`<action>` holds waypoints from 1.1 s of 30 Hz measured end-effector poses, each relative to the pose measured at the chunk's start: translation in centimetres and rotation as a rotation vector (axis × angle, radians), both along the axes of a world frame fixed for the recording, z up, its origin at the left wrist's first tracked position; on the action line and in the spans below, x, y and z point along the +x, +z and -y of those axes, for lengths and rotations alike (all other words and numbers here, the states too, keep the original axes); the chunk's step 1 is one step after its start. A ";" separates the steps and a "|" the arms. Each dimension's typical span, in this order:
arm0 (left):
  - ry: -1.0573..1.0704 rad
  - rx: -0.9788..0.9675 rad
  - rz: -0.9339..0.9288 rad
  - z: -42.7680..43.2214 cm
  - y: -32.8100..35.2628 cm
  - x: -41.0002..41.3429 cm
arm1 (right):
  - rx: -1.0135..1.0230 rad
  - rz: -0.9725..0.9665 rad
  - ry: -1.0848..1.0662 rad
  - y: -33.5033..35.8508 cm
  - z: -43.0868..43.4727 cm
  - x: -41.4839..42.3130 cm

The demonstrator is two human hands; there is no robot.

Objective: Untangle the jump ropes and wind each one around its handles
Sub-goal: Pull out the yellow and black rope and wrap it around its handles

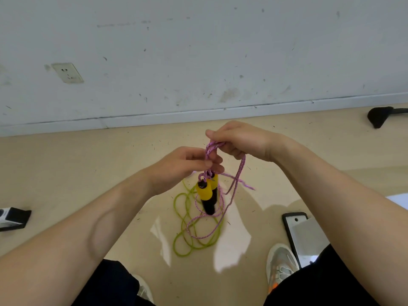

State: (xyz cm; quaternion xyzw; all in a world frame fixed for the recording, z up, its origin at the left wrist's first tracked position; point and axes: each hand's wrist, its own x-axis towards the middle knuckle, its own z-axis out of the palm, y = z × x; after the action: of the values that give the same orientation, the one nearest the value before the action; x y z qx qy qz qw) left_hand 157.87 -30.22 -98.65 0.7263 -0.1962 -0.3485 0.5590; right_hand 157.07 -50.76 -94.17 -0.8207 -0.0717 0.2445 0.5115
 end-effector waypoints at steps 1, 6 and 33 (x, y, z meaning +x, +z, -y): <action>0.003 -0.007 -0.003 0.0 -0.1 0.0 | -0.010 0.017 -0.023 0.0 0.2 0.1; 0.006 0.012 0.008 0.4 -0.4 -0.2 | -0.064 0.140 -0.043 0.1 0.6 -0.1; 0.558 -0.199 0.087 -0.2 0.1 1.0 | 0.272 -0.037 -0.501 -4.1 -5.4 -2.4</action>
State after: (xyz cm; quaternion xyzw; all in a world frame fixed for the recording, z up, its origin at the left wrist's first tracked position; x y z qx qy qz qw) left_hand 158.82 -30.05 -98.53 0.7080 -0.0460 -0.1292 0.6928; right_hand 154.68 -45.38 -98.24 -0.7322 0.1103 0.1135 0.6625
